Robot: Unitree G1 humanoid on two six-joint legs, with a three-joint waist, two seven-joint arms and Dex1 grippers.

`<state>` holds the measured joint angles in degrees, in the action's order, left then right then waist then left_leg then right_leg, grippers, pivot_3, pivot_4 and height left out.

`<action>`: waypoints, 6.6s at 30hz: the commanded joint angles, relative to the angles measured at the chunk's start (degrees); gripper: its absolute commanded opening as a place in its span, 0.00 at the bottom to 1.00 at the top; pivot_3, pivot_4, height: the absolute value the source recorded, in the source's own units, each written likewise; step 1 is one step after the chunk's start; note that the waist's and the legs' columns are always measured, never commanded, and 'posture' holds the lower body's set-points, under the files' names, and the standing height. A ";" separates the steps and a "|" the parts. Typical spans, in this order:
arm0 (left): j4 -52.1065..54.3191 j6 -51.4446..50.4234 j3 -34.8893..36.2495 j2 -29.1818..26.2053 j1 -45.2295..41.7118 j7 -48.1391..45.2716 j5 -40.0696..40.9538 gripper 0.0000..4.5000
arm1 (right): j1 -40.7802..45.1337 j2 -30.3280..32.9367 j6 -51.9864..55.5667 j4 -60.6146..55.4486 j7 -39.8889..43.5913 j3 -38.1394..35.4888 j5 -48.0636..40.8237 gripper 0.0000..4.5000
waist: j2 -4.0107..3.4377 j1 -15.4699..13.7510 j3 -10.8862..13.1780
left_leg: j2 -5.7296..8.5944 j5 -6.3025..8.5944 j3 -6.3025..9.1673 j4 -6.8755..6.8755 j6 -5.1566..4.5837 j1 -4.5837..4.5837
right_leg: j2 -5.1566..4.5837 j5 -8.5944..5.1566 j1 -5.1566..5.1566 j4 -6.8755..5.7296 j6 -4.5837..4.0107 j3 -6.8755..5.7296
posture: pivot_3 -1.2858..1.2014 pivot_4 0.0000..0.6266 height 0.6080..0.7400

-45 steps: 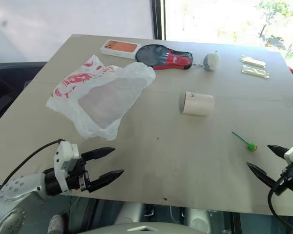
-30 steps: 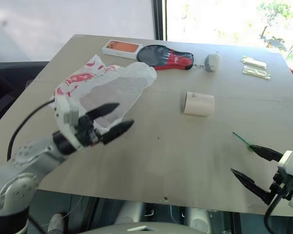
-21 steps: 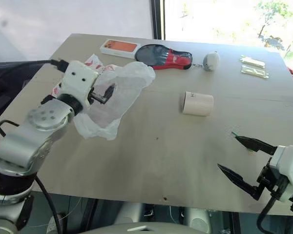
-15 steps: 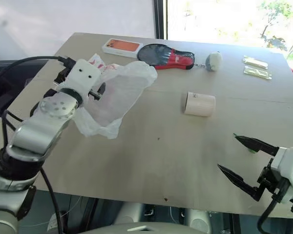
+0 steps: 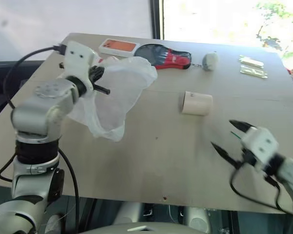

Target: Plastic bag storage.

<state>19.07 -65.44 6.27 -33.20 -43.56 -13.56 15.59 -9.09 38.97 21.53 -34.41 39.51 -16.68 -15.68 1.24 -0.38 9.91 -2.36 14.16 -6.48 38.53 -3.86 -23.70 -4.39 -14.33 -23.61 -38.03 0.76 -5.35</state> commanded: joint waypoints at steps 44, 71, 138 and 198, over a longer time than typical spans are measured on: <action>8.66 -7.42 -0.06 2.50 -4.03 0.44 2.59 0.00 | 12.19 21.38 46.47 -0.40 3.97 4.49 -12.22 0.01 | 0.12 -0.81 0.03 | 0.14 -0.02 0.22 0.05 0.01 -0.15 | -0.11 0.12 0.10 0.04 -0.17 -0.19 | 0.52 0.24 1.00; 8.93 -7.59 -0.17 2.55 -3.15 -0.21 2.75 0.00 | 13.53 14.20 16.90 -5.85 9.30 22.43 -6.61 0.82 | 0.15 -0.45 0.04 | 0.10 -0.03 0.22 0.07 0.04 -0.11 | 0.17 0.11 0.08 -0.01 -0.16 -0.16 | 0.52 0.24 1.00; 12.70 -13.20 5.57 2.47 -3.80 -1.00 6.40 0.00 | 62.00 -39.01 5.61 50.38 -9.00 43.87 22.99 0.42 | 0.16 0.93 0.06 | 0.10 -0.10 0.21 0.53 0.17 -0.13 | -0.04 0.12 -0.13 -0.84 -0.24 -0.17 | 0.52 0.24 1.00; 4.14 -11.23 5.54 4.77 -7.73 1.36 4.92 0.00 | 43.41 -11.57 36.73 -4.99 7.05 23.28 13.47 0.01 | 0.16 1.13 0.16 | 0.08 -0.20 0.36 0.05 0.33 -0.18 | 0.08 0.08 -0.16 -0.44 -0.26 -0.07 | 0.52 0.24 1.00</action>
<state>21.82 -76.10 10.69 -28.19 -49.39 -11.85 19.85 32.37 28.09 57.48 -36.81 45.94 8.25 1.30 1.40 0.75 10.08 -2.26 13.96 -6.11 38.58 -3.53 -23.88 -4.32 -14.25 -23.77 -38.47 0.51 -5.42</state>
